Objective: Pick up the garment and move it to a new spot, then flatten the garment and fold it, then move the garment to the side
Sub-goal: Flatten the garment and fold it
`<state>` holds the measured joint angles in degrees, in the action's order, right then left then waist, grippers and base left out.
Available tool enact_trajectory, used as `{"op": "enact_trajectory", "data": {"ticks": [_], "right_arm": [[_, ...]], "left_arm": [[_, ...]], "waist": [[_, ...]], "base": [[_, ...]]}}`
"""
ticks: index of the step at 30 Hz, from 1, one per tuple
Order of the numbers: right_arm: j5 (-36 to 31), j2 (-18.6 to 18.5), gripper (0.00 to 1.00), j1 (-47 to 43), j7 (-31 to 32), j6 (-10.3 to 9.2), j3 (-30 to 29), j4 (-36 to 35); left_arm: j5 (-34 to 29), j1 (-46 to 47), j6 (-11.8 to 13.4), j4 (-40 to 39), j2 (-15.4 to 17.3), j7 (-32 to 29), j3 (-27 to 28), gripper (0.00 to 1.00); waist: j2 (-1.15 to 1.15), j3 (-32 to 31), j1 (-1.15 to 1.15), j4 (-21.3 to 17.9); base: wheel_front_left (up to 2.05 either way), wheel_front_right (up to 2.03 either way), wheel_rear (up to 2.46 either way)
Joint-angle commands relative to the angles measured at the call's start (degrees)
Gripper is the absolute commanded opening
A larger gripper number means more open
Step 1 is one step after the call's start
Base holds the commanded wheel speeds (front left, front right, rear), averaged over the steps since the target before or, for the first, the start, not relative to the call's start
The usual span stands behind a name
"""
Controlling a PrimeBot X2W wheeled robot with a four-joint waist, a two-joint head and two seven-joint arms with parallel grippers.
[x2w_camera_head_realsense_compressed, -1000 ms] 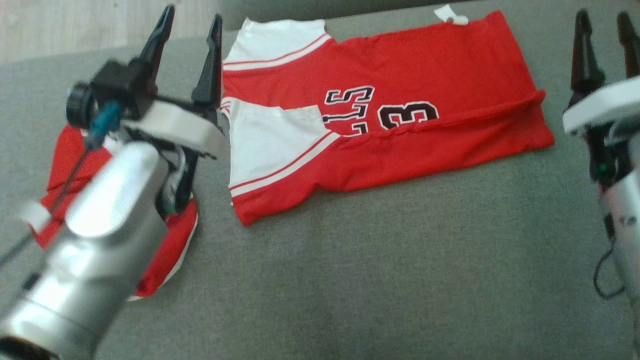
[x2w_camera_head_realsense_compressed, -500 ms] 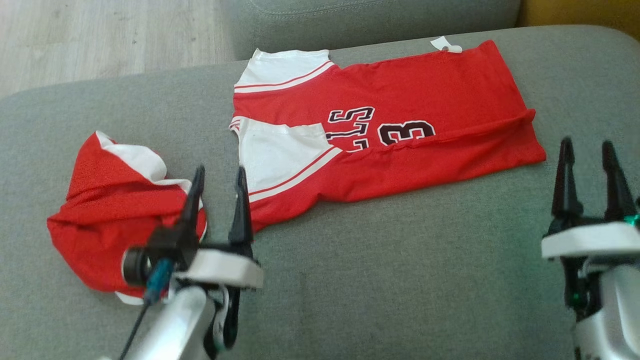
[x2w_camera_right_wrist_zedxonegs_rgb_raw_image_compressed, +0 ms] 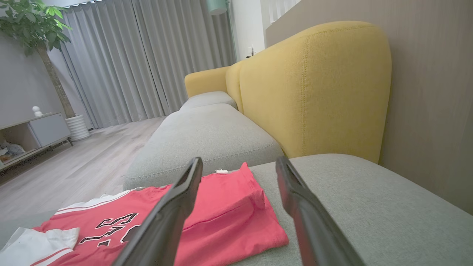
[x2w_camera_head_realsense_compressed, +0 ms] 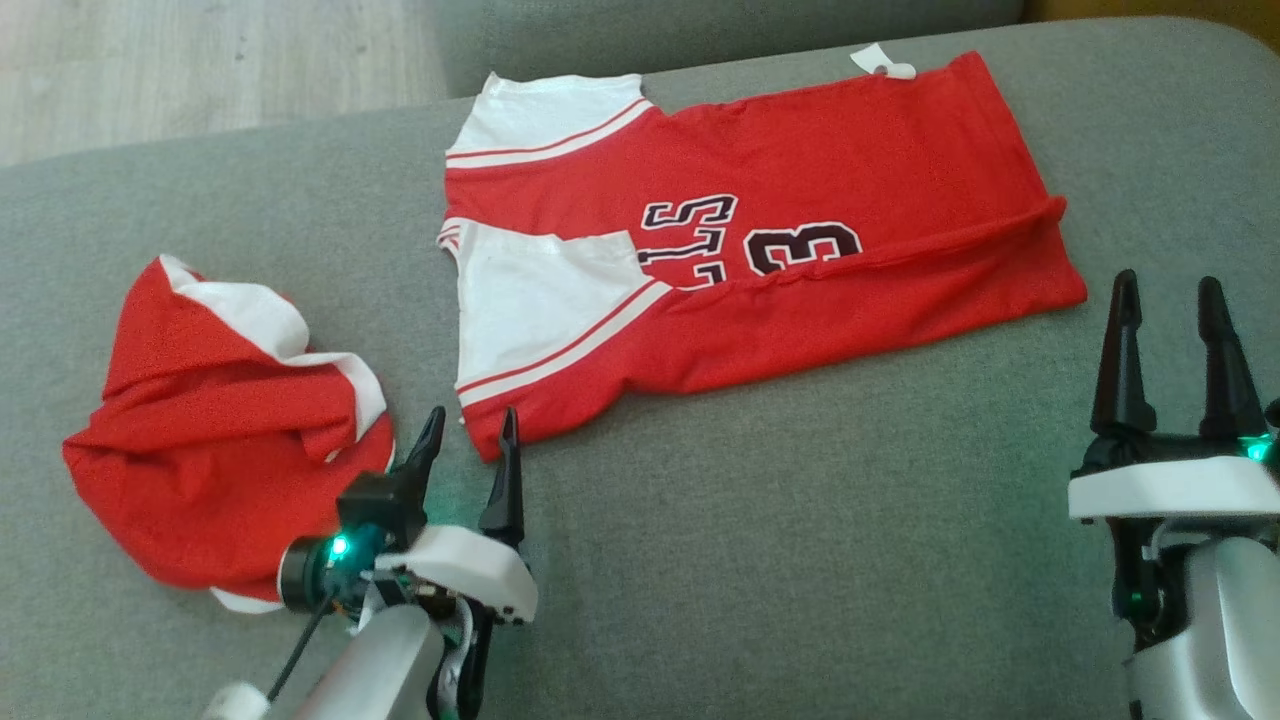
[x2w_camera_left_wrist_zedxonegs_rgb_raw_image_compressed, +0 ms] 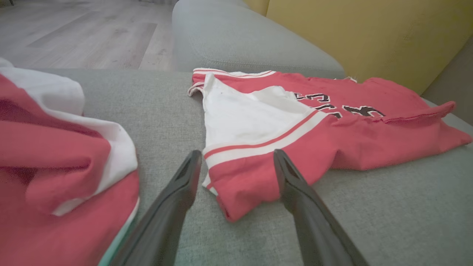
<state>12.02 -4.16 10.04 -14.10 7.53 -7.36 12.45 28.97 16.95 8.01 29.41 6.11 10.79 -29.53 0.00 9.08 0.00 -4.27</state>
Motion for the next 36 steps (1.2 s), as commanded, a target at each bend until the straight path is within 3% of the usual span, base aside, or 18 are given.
{"op": "enact_trajectory", "data": {"ticks": [1, 11, 12, 13, 14, 19, 25, 28, 36], "right_arm": [[-0.51, 0.13, 1.0, 1.74, 0.14, -0.04, 1.57, -2.28], [-0.38, 0.76, 1.0, 2.63, -0.03, -0.04, 2.96, -2.94], [-0.37, 0.8, 1.0, 2.68, -0.06, -0.04, 2.98, -2.94], [-0.35, 0.83, 1.0, 2.7, -0.09, -0.04, 2.97, -2.97], [-0.34, 0.87, 1.0, 2.72, -0.12, -0.04, 2.95, -2.99], [-1.61, 0.77, 1.0, 3.39, 1.34, -0.04, 2.61, -1.8], [-7.2, 0.4, 1.0, 6.73, 9.63, -0.04, -1.13, 3.47], [-10.6, 0.62, 1.0, 10.58, 14.97, -0.04, -3.85, 7.28], [-18.19, 0.98, 1.0, 22.13, 27.21, -0.04, -10.11, 20.22]], "left_arm": [[0.53, 3.0, 0.04, -0.81, 0.07, -0.27, 1.78, 1.0], [1.65, 5.97, 1.25, 8.09, 0.47, -9.52, 0.81, 1.0], [1.55, 6.03, 1.28, 8.65, 0.57, -10.68, 0.38, 0.96], [1.43, 6.12, 1.41, 8.97, 0.67, -11.48, 0.08, 0.39], [1.39, 6.18, 1.41, 9.01, 0.75, -11.76, -0.08, 0.0], [1.5, 6.42, 1.43, 7.04, 1.17, -9.02, 0.53, 0.0], [0.8, 9.06, 1.17, 2.32, 1.92, -3.16, 1.81, 0.0], [0.09, 10.87, -0.12, -1.05, 2.16, -0.73, 1.46, 0.0], [-2.31, 14.4, -0.86, -6.19, 2.15, -1.64, -1.31, 0.0]], "waist": [[0.0, 0.45, 0.0, -0.36], [0.0, 2.6, 0.0, -3.05], [0.0, 2.59, 0.0, -3.23], [0.0, 2.57, 0.0, -3.36], [0.0, 2.53, 0.0, -3.46], [0.0, 1.9, 0.0, -3.28], [0.0, 1.73, 0.0, -2.32], [0.0, 2.22, 0.0, -1.7], [0.0, 5.82, 0.0, 0.15]], "base": [[0.0, 0.0, 0.0], [0.0, 0.0, 0.0], [0.0, 0.0, 0.0], [0.0, 0.0, 0.0], [0.0, 0.0, 0.0], [0.0, 0.0, 0.0], [0.0, 0.0, 0.0], [0.0, 0.0, 0.0], [0.0, 0.0, 0.0]]}}
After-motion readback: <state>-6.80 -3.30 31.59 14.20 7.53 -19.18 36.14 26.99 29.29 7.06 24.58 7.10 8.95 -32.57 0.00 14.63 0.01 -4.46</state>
